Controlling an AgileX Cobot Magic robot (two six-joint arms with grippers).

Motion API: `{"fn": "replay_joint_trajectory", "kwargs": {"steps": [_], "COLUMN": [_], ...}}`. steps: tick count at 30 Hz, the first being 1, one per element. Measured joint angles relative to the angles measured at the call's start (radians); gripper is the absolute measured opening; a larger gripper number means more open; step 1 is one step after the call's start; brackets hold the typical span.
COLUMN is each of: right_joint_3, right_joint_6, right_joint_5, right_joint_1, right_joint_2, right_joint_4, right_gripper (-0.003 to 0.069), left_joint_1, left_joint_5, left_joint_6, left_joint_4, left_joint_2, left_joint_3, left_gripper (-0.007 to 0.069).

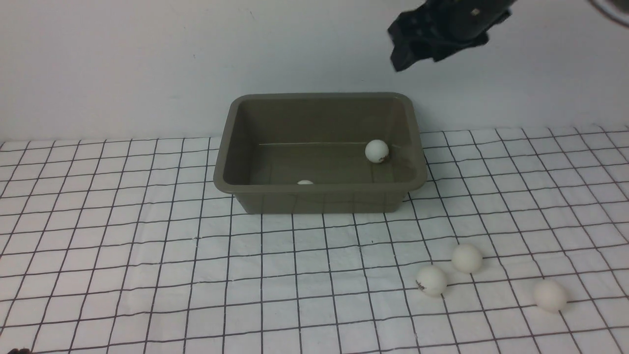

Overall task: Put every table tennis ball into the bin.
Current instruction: Use the right arm to clamp the table tennis ball closest to it

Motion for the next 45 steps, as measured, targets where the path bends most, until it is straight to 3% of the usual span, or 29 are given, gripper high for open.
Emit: {"fn": "replay_joint_trajectory", "kwargs": {"steps": [10,17,23,31,45], "right_joint_3": [0.558,0.822,1.022,1.069,1.022], "right_joint_6": [0.000,0.007,0.015,0.018,0.003], "right_joint_5": [0.004,-0.036,-0.246,-0.399,-0.448], "right_joint_1": [-0.073,-0.073,-0.073,-0.073,-0.073], "right_joint_2": [-0.453,-0.491,-0.486,-0.351,-0.214], "right_joint_4": [-0.118,-0.141,-0.130,-0.049,-0.032], "right_gripper": [0.0459,0.0459,0.0459,0.0459,0.0459], "left_joint_1": [0.000,0.000,0.000,0.000,0.000], "left_joint_5": [0.000,0.000,0.000,0.000,0.000], "left_joint_6": [0.000,0.000,0.000,0.000,0.000], "left_joint_4": [0.000,0.000,0.000,0.000,0.000], "left_joint_2": [0.000,0.000,0.000,0.000,0.000], "left_joint_3": [0.000,0.000,0.000,0.000,0.000], "left_gripper": [-0.0004,-0.0004,-0.0004,-0.0004,-0.0004]}}
